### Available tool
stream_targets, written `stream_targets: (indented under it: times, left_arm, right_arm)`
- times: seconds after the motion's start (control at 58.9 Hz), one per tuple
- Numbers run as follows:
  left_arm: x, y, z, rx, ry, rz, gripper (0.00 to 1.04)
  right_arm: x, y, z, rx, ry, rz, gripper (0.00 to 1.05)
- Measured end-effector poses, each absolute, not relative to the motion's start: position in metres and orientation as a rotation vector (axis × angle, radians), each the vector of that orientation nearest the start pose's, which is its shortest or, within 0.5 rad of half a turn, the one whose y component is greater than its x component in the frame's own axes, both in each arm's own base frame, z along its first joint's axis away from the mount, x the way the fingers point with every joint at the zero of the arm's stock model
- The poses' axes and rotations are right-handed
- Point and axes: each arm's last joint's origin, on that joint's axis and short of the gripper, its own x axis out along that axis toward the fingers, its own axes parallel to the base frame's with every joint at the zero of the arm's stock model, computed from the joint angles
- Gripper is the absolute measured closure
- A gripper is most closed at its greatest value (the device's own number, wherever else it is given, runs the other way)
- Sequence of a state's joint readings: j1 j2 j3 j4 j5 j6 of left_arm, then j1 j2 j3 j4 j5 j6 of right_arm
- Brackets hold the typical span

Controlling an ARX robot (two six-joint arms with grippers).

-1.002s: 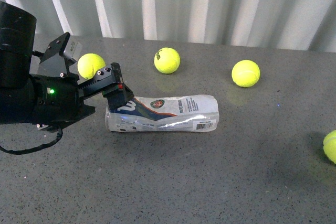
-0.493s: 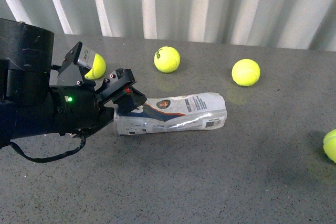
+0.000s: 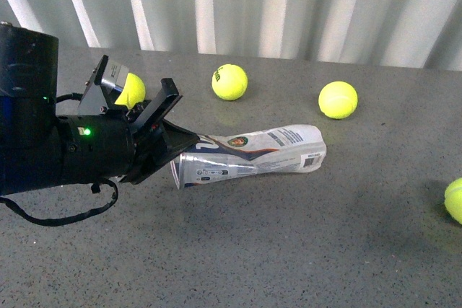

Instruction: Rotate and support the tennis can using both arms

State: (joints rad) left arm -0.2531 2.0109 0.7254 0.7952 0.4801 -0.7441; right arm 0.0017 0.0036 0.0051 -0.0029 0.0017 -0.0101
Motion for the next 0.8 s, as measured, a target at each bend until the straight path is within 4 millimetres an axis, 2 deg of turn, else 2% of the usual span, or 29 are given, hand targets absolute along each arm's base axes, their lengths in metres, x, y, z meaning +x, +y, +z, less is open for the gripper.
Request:
stream_targets:
  times: [0.102,0.153,0.221,0.306,0.374,0.425,0.459,0.526,0.577,0.679,0.798]
  left_arm:
    - [0.323,-0.099,0.109,-0.697,0.739,-0.597,1.01]
    - [0.321,-0.1,0.13,-0.643,0.731,-0.654,1.01]
    - [0.32,-0.102,0.169,-0.528,0.694,-0.749,1.01]
    - [0.317,-0.107,0.233,-0.259,0.614,-0.833,1.01]
    - [0.316,-0.109,0.265,-0.074,0.594,-0.841,1.01]
    - [0.314,-0.11,0.287,0.147,0.601,-0.839,1.01]
    - [0.314,-0.111,0.294,0.273,0.606,-0.849,1.01]
    - [0.318,-0.117,0.305,0.632,0.649,-0.872,1.01]
    - [0.321,-0.122,0.306,0.776,0.658,-0.892,1.01]
    - [0.325,-0.133,0.308,0.963,0.637,-0.972,1.01]
    - [0.336,-0.16,0.303,1.156,0.599,-1.027,1.01]
  right_arm:
    - [0.098,0.0,0.165,-0.01,0.001,0.0,0.07]
    - [0.098,0.0,0.165,-0.01,0.001,0.0,0.07]
    - [0.098,0.0,0.165,-0.01,0.001,0.0,0.07]
    - [0.098,0.0,0.165,-0.01,0.001,0.0,0.07]
    - [0.098,0.0,0.165,-0.01,0.001,0.0,0.07]
    - [0.098,0.0,0.165,-0.01,0.001,0.0,0.07]
    - [0.098,0.0,0.165,-0.01,0.001,0.0,0.07]
    - [0.098,0.0,0.165,-0.01,0.001,0.0,0.07]
    - [0.098,0.0,0.165,-0.01,0.001,0.0,0.07]
    - [0.098,0.0,0.165,-0.01,0.001,0.0,0.07]
    - [0.098,0.0,0.165,-0.01,0.001,0.0,0.07]
